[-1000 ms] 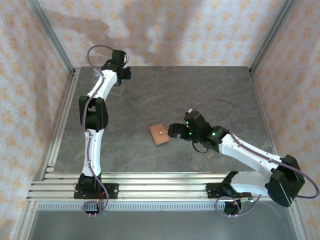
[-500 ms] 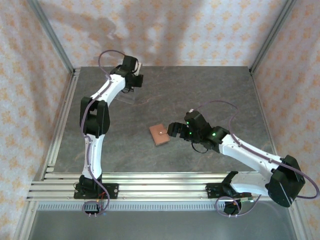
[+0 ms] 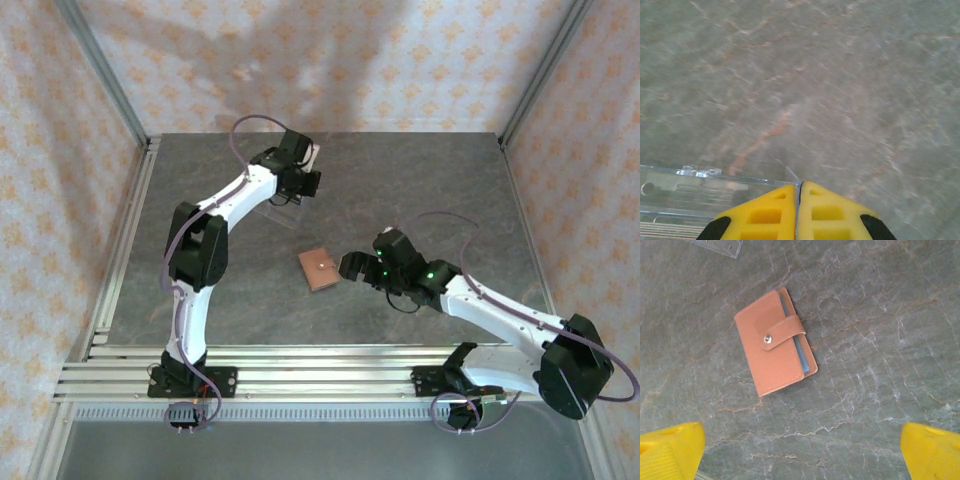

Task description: Put the credit cards into the card holder

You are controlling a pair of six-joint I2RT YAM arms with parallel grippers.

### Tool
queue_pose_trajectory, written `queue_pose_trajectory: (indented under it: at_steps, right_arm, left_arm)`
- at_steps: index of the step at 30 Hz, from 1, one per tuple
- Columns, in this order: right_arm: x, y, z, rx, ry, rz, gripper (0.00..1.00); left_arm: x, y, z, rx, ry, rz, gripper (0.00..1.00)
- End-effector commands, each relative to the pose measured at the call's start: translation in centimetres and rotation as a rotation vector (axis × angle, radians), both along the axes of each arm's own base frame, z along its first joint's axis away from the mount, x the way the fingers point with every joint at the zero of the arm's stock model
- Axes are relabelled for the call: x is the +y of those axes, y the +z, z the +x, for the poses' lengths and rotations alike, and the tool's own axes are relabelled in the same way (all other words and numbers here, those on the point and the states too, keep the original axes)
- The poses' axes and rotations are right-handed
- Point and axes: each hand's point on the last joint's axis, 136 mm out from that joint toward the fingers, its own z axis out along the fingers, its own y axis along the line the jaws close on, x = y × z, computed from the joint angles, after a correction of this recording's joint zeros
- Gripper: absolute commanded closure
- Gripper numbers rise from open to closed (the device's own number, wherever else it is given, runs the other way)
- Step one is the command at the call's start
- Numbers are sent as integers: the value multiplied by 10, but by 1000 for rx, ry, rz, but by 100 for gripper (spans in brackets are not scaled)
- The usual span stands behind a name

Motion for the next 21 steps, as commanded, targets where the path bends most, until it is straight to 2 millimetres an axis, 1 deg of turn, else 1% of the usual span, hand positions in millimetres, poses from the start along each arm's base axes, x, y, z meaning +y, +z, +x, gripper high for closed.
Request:
queue_pose_trajectory:
  at_steps: [1,4,7,8,11,13,15,17,19,21]
  right_arm:
    - [-1,-4,-4,16,5,19,0]
    - [6,-10,-8,38,41,40,2]
    - [17,-15,-10,65,72,70,7]
    - [20,-14,-9,63,78,85,9]
    - [24,-21,-6,68,82,81,12]
    - [25,-23,-4,63,86,76,13]
    - [29,-27,-2,51,100,64,13]
    - [32,-32,1,29,121,33,13]
    - [37,-37,3,20,151,7,12]
    - [42,-42,8,6,174,-25,11]
  left_arm:
    - [-15,-15,-38,113,-6,-52,92]
    - [-29,-14,-52,115,-22,-83,92]
    - [-42,-13,-62,130,-32,-115,92]
    - [-47,-12,-65,136,-38,-120,92]
    - [-58,-11,-74,142,-61,-119,92]
    - [-62,-11,-79,145,-70,-117,91]
    - [-61,-10,-82,143,-70,-117,85]
    - [-55,-2,-81,119,-59,-100,78]
    - [-49,13,-80,82,-49,-91,70]
    - [-41,37,-80,29,-34,-95,62]
